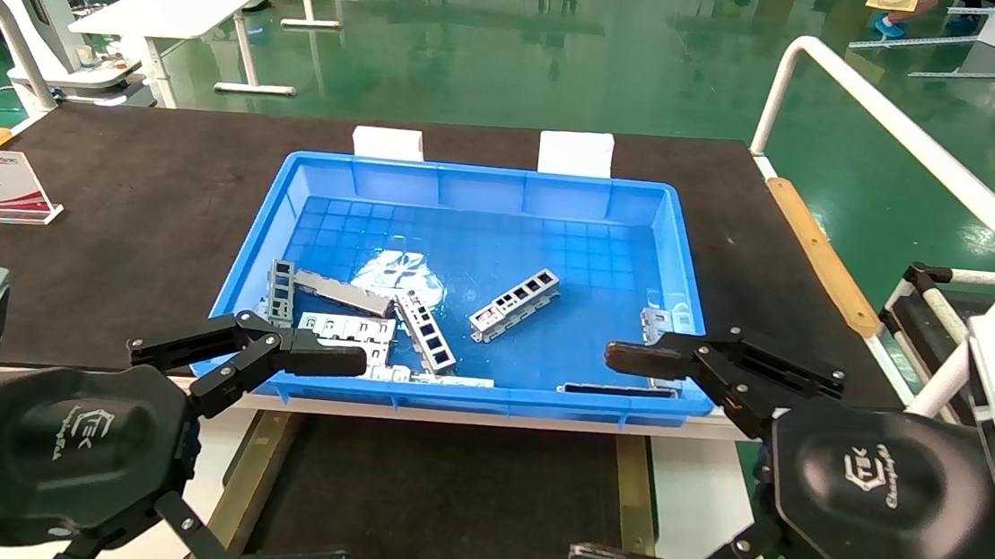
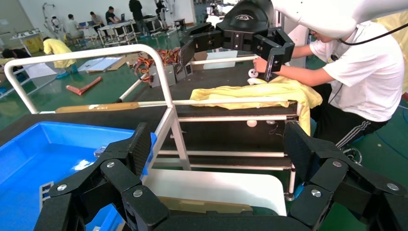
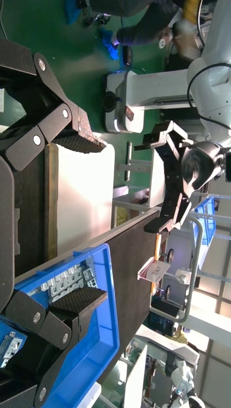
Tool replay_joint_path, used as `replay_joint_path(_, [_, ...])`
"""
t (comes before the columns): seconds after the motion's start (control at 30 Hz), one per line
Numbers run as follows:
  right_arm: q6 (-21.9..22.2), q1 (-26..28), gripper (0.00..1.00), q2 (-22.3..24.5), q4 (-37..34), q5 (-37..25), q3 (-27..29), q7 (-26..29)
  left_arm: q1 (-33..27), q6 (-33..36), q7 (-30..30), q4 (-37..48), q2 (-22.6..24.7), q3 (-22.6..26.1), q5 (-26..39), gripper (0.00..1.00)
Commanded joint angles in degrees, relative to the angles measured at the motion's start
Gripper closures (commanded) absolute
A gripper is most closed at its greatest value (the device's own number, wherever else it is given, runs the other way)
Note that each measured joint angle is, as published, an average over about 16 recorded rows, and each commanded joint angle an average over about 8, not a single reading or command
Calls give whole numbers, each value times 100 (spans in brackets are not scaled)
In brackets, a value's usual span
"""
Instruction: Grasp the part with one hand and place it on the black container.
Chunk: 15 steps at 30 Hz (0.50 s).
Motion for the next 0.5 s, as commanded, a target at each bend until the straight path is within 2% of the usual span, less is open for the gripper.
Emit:
replay_joint_path(0.03, [0, 1, 0, 0, -1, 0, -1, -1, -14, -16, -5, 3, 11, 7, 12, 0])
replay_joint_path(0.5, [1, 3, 0, 2, -3, 4, -7, -4, -432, -648, 9, 200, 560, 348, 875, 0])
